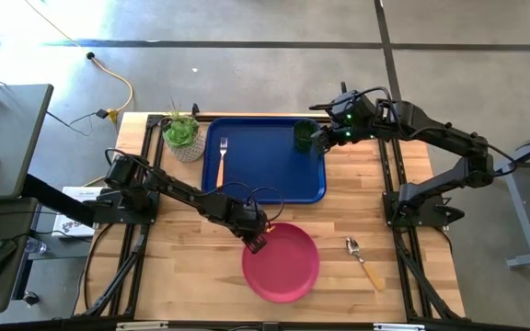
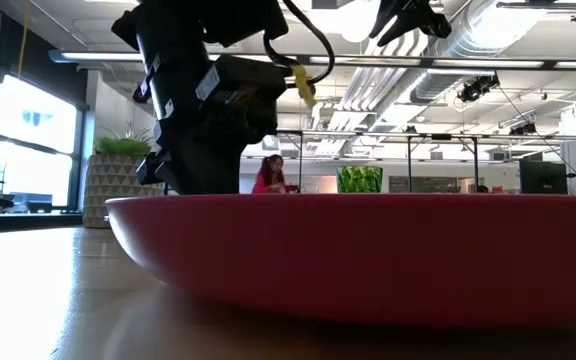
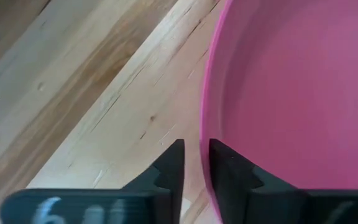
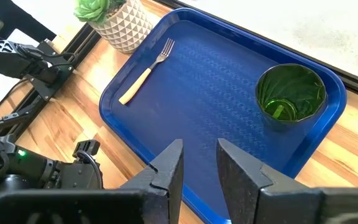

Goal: Pick and place plate/cup/fork/spoon on tray
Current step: Put the pink plate on the blue tray

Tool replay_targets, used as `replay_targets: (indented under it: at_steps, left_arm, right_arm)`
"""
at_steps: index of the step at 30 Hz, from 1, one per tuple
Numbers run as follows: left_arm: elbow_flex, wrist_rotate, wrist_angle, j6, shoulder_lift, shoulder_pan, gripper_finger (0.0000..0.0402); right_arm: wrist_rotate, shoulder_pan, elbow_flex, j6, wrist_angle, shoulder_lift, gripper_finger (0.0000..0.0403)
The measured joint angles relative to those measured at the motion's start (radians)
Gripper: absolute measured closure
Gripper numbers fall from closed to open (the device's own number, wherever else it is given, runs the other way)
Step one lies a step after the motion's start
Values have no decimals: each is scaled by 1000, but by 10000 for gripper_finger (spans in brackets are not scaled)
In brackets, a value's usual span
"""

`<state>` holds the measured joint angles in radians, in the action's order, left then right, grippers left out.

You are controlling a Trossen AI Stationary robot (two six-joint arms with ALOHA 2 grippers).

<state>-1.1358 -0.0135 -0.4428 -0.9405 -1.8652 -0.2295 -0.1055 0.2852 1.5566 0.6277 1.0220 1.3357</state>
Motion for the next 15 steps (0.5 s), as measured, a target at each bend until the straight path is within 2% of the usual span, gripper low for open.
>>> replay_targets:
  at_steps: [5, 15]
  left_arm:
    - [0, 11, 0, 3, 0, 0, 393]
    - [0, -7, 3, -42, 9, -6, 398]
  right_arm:
    - [0, 0, 0, 0, 0, 0, 315]
    - [0, 0, 0, 0, 1, 0, 315]
